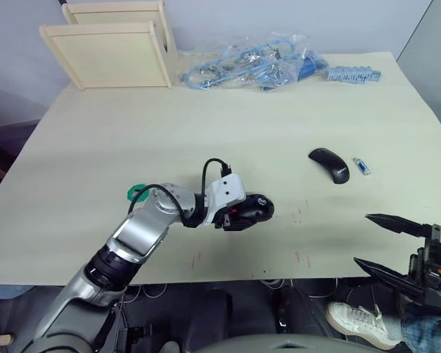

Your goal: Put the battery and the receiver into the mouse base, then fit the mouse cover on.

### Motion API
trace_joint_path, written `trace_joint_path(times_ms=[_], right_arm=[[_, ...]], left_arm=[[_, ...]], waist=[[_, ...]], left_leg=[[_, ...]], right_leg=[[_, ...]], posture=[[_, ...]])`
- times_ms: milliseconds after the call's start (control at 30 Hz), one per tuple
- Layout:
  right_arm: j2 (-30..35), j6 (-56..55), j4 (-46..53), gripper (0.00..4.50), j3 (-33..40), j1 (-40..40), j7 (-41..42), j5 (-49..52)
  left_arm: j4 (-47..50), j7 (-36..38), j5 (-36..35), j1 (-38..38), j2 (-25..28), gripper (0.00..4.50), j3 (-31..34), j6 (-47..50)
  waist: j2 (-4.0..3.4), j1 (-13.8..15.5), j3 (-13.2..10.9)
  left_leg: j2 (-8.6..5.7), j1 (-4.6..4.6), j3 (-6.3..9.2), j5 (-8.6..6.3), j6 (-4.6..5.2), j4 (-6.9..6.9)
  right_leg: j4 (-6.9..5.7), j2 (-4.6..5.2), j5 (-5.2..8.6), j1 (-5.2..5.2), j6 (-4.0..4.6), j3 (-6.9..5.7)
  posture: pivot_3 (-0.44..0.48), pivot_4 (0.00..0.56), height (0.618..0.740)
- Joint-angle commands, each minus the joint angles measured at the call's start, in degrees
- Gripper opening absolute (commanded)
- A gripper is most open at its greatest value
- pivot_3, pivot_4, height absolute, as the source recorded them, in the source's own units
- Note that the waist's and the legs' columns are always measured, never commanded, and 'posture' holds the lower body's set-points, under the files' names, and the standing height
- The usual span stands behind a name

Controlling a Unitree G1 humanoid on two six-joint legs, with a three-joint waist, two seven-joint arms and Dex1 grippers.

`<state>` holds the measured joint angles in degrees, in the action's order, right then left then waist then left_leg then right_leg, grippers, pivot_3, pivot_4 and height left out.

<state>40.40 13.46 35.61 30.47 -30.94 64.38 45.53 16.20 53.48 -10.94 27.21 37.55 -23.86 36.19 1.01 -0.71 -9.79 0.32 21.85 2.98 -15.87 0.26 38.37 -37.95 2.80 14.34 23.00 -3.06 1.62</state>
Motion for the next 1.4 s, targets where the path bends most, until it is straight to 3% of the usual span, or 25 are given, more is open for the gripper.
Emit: trace_joint_path(times_ms=[33,333,633,833,967,1300,1400], right_arm=[[-0.1,-0.5,1.7,4.50,1.7,-0.1,-0.8,0.4],[-0.1,0.4,1.5,4.50,0.5,0.4,-3.8,-1.3],[-0.3,7.9,0.6,4.50,-2.9,6.8,-17.5,-4.2],[3.1,21.0,-0.8,4.50,-8.4,17.0,-31.1,-9.0],[3.7,35.7,-9.3,4.50,-9.3,31.3,-40.7,-6.7],[2.1,38.2,-22.0,4.50,-17.2,44.9,-47.9,-18.5],[2.0,38.6,-24.7,3.20,-18.4,47.1,-48.0,-20.4]], left_arm=[[-0.3,0.8,1.1,1.7,-1.2,2.91,-1.2,-0.3],[-4.2,0.9,4.7,1.5,-4.0,2.91,-4.7,-0.2],[-6.6,2.3,5.6,2.8,-4.6,2.91,-4.5,-1.2],[-8.6,3.0,5.9,3.5,-6.1,2.91,-4.5,-1.6],[-9.7,3.4,6.0,4.0,-6.9,2.91,-4.5,-1.8],[-11.1,3.4,6.7,4.5,-8.7,2.91,-4.4,-2.5],[-11.0,3.4,6.7,4.3,-8.9,2.91,-4.3,-2.3]], waist=[[0.00,0.1,0.0],[-0.08,0.2,0.1],[-0.17,0.3,0.1],[-0.41,0.7,0.3],[-0.46,0.7,0.3],[-0.54,1.5,0.3],[-0.54,1.5,0.3]], left_leg=[[0.00,0.01,-0.01,0.00,0.00,0.00],[-0.02,0.00,-0.01,0.00,0.00,0.01],[-0.03,-0.01,-0.02,0.00,0.00,0.02],[-0.11,-0.01,-0.01,0.00,0.00,0.04],[-0.13,-0.02,-0.06,0.01,0.01,0.09],[-0.20,0.02,0.07,0.01,0.01,0.07],[-0.20,0.02,0.07,0.01,0.02,0.07]], right_leg=[[0.00,0.00,0.00,0.00,0.00,0.00],[0.02,0.02,0.00,-0.02,-0.01,0.01],[0.03,0.04,0.00,-0.04,-0.01,0.01],[0.03,0.08,0.00,-0.06,-0.02,0.01],[0.06,0.11,-0.02,-0.12,-0.06,0.05],[0.08,0.17,-0.02,-0.15,-0.09,-0.09],[0.08,0.17,-0.02,-0.15,-0.09,-0.09]], posture=[[0.000,0.150,0.740],[0.000,0.150,0.740],[0.000,0.150,0.740],[0.000,0.150,0.740],[0.000,0.150,0.740],[0.000,0.150,0.740],[0.000,0.150,0.740]])
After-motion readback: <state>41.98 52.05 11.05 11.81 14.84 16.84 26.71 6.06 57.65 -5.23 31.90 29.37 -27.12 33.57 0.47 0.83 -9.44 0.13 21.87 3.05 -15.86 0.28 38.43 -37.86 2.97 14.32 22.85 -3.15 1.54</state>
